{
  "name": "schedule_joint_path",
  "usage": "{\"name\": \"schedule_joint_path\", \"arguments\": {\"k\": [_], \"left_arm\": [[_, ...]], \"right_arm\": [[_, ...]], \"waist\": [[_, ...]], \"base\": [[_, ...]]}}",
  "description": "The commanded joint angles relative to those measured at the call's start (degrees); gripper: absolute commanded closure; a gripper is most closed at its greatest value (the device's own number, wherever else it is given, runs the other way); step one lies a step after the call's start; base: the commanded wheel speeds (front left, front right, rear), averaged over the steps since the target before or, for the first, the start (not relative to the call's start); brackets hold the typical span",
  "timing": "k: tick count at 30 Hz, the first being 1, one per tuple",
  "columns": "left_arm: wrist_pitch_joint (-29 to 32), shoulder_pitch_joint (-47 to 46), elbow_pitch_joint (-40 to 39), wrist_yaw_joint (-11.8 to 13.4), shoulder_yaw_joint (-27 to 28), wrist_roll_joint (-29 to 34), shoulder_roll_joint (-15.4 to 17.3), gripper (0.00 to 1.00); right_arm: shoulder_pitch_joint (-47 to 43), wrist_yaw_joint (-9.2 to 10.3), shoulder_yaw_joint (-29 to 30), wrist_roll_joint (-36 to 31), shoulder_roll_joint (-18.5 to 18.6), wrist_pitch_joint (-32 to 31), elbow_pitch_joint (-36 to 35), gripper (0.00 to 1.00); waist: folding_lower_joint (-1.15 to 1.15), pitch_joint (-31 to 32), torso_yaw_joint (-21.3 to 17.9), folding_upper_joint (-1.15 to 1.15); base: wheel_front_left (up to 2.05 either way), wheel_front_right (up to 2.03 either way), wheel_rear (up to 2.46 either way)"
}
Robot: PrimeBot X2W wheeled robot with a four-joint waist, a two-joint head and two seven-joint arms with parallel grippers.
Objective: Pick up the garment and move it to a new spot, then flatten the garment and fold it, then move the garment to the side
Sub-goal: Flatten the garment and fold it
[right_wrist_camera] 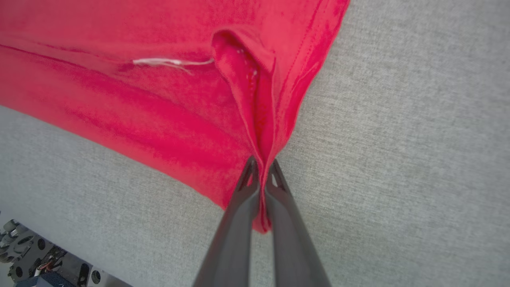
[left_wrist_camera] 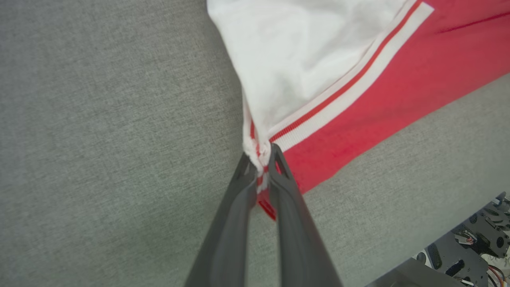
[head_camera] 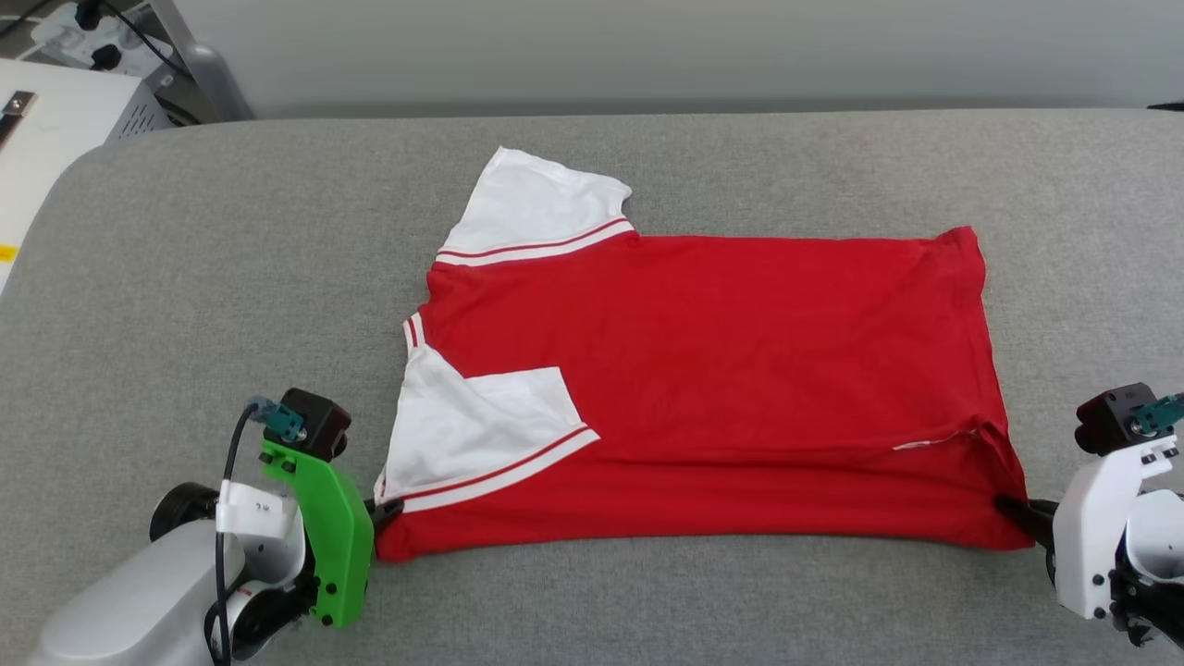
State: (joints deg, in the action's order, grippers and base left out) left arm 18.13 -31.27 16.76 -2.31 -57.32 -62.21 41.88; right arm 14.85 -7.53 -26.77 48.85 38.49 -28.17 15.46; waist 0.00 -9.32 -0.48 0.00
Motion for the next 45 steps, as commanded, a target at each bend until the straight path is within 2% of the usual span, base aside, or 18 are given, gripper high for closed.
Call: {"name": "schedule_joint_path", "arguments": {"k": [1, 8, 15, 22, 30, 31, 32, 33, 34, 40, 45], "left_arm": [[-0.24, 1.24, -0.78, 1.02, 0.05, 0.02, 1.07, 1.00], [-0.14, 4.31, -6.64, 2.49, -0.37, -0.59, 3.54, 1.00], [-0.21, 7.66, -10.48, 4.07, -1.25, -1.04, 5.24, 1.00], [-0.09, 8.06, -9.42, 4.88, -1.44, -1.40, 4.45, 1.00], [-0.81, 7.63, -4.43, 3.65, -1.79, -1.79, 1.49, 1.00], [-1.38, 7.70, -3.99, 3.54, -1.61, -1.88, 1.17, 0.87], [-1.82, 7.72, -3.73, 3.52, -1.50, -1.81, 1.08, 0.44], [-2.58, 7.67, -3.45, 3.59, -1.33, -1.44, 1.16, 0.00], [-3.15, 7.65, -3.19, 3.68, -1.21, -1.14, 1.28, 0.00], [-7.32, 6.31, -4.18, 3.91, 1.32, -0.21, 3.12, 0.00], [-11.09, 2.81, -7.47, 5.95, 5.24, 1.12, 5.27, 0.00]], "right_arm": [[-1.52, 0.04, 0.37, 0.70, 1.01, 0.68, -0.81, 1.00], [-7.75, 0.04, 3.51, 1.76, 3.40, 0.68, -6.54, 1.00], [-13.72, 0.04, 7.76, 1.02, 3.65, -1.30, -10.83, 1.00], [-15.09, 0.04, 10.81, -0.11, 0.96, -4.00, -10.98, 1.00], [-14.39, 0.04, 9.21, -2.56, -1.99, -2.77, -6.25, 1.00], [-14.38, 0.04, 9.25, -2.65, -2.30, -1.81, -5.88, 1.00], [-14.39, 0.04, 9.22, -2.82, -2.45, -1.10, -5.62, 0.89], [-14.38, 0.04, 9.19, -3.21, -2.48, -0.14, -5.45, 0.12], [-14.32, 0.04, 9.27, -3.58, -2.49, 0.81, -5.43, 0.00], [-14.59, 0.04, 12.02, -5.75, -3.00, 8.11, -6.95, 0.00], [-14.19, 0.04, 18.30, -8.85, -5.29, 15.38, -10.23, 0.00]], "waist": [[0.00, 1.80, -0.04, 0.00], [0.00, 3.78, 0.35, 0.00], [0.00, 3.38, 0.24, 0.00], [0.00, 0.60, 0.07, 0.00], [0.00, -0.46, 0.48, 0.00], [0.00, -0.15, 0.51, 0.00], [0.00, 0.21, 0.52, 0.00], [0.00, 0.59, 0.53, 0.00], [0.00, 0.96, 0.52, 0.00], [0.00, 3.48, 0.63, 0.00], [0.00, 4.07, 0.43, 0.00]], "base": [[0.00, 0.00, 0.00], [0.00, 0.00, 0.00], [0.00, 0.00, 0.00], [0.00, 0.00, 0.00], [0.00, 0.00, 0.00], [0.00, 0.00, 0.00], [0.00, 0.00, 0.00], [0.00, 0.00, 0.00], [0.00, 0.00, 0.00], [0.00, 0.00, 0.00], [0.00, 0.00, 0.00]]}}
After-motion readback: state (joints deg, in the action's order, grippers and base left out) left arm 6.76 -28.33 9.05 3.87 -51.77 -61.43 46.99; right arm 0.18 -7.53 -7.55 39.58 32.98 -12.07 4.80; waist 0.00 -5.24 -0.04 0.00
